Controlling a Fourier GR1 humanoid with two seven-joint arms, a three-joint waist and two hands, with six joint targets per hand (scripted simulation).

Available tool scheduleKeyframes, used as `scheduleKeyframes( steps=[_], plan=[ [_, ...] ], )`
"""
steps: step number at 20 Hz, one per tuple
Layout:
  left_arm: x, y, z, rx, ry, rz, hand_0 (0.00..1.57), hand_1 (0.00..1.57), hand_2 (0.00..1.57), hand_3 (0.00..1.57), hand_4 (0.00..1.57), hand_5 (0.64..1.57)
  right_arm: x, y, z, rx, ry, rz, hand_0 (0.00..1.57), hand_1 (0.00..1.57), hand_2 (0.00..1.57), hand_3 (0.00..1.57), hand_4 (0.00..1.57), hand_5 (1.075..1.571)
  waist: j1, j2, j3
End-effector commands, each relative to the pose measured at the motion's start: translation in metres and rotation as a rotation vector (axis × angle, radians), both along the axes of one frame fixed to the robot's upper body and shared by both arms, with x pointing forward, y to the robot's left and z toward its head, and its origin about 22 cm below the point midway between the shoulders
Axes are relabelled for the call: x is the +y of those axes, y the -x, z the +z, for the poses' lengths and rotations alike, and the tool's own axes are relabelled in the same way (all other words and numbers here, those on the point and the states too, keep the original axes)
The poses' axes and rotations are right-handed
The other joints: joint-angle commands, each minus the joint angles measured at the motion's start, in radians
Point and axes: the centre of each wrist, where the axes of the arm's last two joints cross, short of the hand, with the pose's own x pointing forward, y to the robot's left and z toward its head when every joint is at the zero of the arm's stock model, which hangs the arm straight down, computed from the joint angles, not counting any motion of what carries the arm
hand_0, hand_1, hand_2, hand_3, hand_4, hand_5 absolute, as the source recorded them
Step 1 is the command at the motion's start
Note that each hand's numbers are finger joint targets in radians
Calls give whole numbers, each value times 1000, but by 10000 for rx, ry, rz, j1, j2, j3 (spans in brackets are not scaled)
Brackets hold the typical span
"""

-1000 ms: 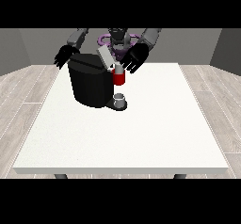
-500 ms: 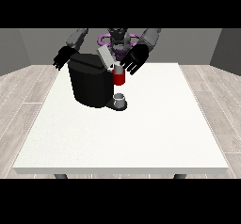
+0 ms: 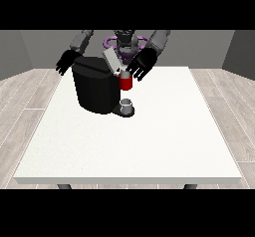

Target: Insert the coffee pod into the coffee machine and close the lid

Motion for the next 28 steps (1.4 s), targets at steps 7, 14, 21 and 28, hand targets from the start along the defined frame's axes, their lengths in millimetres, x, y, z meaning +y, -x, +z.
scheduleKeyframes(
  steps=[7,14,21,28],
  plan=[
    [5,0,-16,352,-328,-107,1018,1018,1086,904,369,1571,6,14,-17,108,61,6,0,0,0,0,434,1571,44,-258,-15],
    [6,2,-26,486,-1307,-311,0,0,0,0,0,1571,-4,4,-2,-133,91,241,0,0,0,0,465,1571,20,-50,-16],
    [-5,0,-9,751,-1317,-477,0,0,0,0,0,1571,-7,3,-17,456,-13,-320,0,0,0,0,353,1571,395,-420,-14],
    [-10,3,-24,996,-1358,-939,0,0,0,0,0,1571,-11,16,-46,997,-45,-789,0,0,0,0,378,1571,887,-1077,-14]
  ],
)
